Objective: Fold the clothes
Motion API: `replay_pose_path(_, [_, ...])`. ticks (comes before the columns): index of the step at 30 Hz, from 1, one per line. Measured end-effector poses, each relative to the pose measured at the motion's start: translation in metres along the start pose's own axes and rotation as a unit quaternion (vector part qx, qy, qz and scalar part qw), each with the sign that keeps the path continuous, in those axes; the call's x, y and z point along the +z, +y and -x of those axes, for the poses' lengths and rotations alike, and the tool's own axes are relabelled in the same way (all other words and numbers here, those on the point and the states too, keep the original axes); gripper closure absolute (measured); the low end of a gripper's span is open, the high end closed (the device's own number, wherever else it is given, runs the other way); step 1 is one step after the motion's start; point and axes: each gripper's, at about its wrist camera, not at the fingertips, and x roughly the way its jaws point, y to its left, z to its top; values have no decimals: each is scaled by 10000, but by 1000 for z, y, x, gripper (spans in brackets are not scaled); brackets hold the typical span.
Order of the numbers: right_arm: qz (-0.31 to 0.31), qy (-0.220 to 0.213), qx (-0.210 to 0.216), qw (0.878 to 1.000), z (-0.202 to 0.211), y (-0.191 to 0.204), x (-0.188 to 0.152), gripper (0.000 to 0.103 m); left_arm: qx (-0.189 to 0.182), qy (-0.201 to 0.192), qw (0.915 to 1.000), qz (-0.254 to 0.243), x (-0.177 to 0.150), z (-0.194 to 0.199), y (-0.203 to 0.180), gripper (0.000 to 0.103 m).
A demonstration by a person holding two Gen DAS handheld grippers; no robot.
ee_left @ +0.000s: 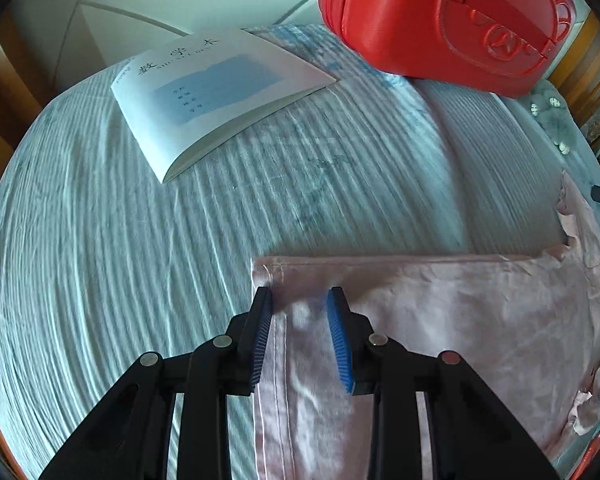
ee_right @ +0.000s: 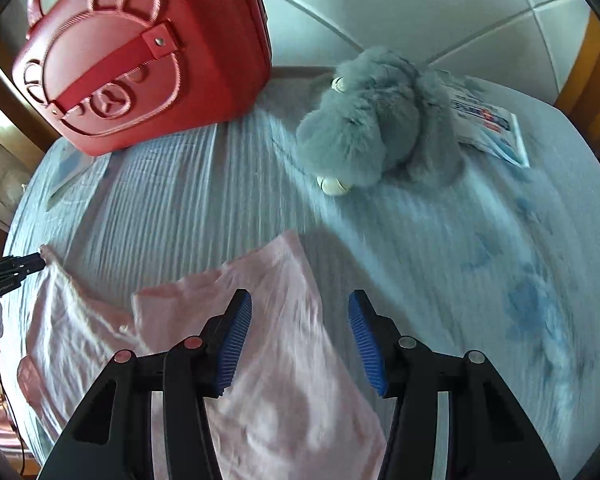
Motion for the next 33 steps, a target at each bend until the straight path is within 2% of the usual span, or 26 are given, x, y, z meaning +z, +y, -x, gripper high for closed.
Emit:
replay_pose_path(5, [188, 249, -6, 9995, -34, 8, 7, 54, 41, -4, 10000, -52, 5, -4, 1, 74])
replay_pose_path(6, [393, 171, -146, 9990, -34, 15, 6, 73, 132, -20, 9998, -134, 3, -4, -2, 74])
replay_pose_path(7, [549, 180, -295, 9979, -35, 21, 4, 102, 223, -36, 9995, -213, 1, -4, -4, 83])
replay_pose_path(8, [689, 169, -419, 9966, -35, 26, 3, 102, 306, -53, 9992, -242, 0, -3, -5, 99])
replay_pose_path(10, [814, -104, -342, 9960, -20, 34, -3, 102, 130, -115, 9998, -48, -1, 3, -1, 100])
replay_pose_path(12, [946, -593, -55, 9937, 12, 39, -14, 102, 90, -349, 9993, 28, -4, 19, 1, 100])
replay_pose_path(15, [1214, -1198, 287, 9849, 65, 41, -49, 102, -41, -773, 9970, 16, -19, 52, -2, 100])
replay_pose_path(17, [1377, -1430, 487, 9789, 95, 39, -81, 102, -91, -928, 9956, -28, -36, 70, -4, 100])
replay_pose_path(20, [1520, -1287, 510, 9786, 125, 37, -144, 102, -178, -736, 9971, -16, -62, 77, -4, 100])
replay_pose_path(21, [1515, -1136, 609, 9800, 130, 32, -162, 102, -173, -647, 9977, -47, -71, 76, -3, 100])
replay_pose_path(23, [1382, -709, 516, 9865, 125, 30, -188, 100, -168, -486, 9987, -58, -81, 70, -5, 99])
replay_pose_path(25, [1071, -241, 371, 9933, 111, 19, -206, 91, -232, -427, 9988, -46, -79, 66, -6, 97])
replay_pose_path(28, [441, -165, 338, 9983, 105, -3, -220, 91, -332, -490, 9982, -54, -62, 63, -6, 87])
replay_pose_path(31, [12, -388, 460, 9982, 112, -15, -219, 88, -332, -464, 9981, -231, -37, 53, -10, 61])
replay_pose_path(33, [-26, -415, 370, 9985, 115, -14, -216, 87, -173, -391, 9984, -366, -23, 44, -14, 60])
